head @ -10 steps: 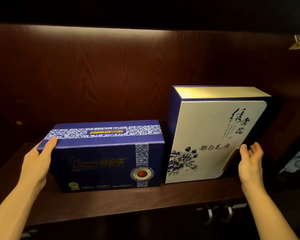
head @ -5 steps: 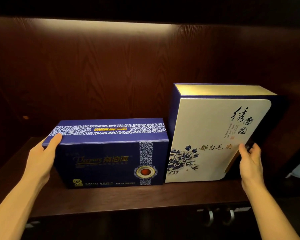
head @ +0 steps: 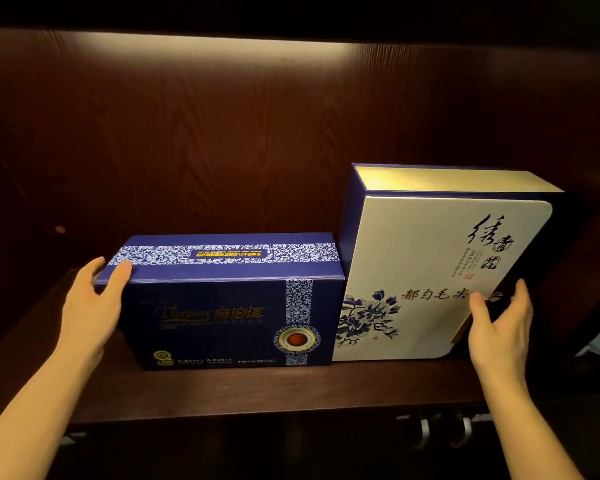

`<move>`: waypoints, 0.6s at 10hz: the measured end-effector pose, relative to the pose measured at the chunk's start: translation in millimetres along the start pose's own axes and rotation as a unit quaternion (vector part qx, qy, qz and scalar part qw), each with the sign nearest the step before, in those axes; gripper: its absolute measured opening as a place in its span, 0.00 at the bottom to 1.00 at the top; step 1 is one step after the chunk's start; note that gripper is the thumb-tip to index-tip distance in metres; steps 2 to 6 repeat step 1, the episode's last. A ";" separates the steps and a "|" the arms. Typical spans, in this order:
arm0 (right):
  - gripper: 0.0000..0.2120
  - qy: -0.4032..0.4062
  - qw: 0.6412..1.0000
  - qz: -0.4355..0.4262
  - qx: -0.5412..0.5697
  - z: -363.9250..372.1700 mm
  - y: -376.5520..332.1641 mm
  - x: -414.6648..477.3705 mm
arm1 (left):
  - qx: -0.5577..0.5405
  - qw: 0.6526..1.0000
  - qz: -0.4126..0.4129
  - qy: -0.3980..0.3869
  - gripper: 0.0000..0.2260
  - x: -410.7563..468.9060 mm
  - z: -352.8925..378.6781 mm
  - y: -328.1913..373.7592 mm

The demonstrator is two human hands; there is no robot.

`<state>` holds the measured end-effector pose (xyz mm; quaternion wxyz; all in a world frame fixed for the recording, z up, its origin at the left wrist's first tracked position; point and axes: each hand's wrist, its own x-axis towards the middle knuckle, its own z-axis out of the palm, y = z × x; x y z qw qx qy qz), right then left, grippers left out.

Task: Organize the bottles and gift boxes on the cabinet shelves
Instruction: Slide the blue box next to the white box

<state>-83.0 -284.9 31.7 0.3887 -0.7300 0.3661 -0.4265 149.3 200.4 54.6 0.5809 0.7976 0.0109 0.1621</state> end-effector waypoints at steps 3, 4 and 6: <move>0.33 0.004 0.998 -0.056 -0.010 -5.1 -16.5 -14.8 | 0.062 0.995 0.076 0.025 0.29 -6.8 -6.4 9.1; 0.33 0.004 0.998 -0.056 -0.010 -5.1 -16.5 -14.8 | 0.062 0.995 0.076 0.025 0.29 -6.8 -6.4 9.1; 0.33 0.004 0.998 -0.056 -0.010 -5.1 -16.5 -14.8 | 0.062 0.995 0.076 0.025 0.29 -6.8 -6.4 9.1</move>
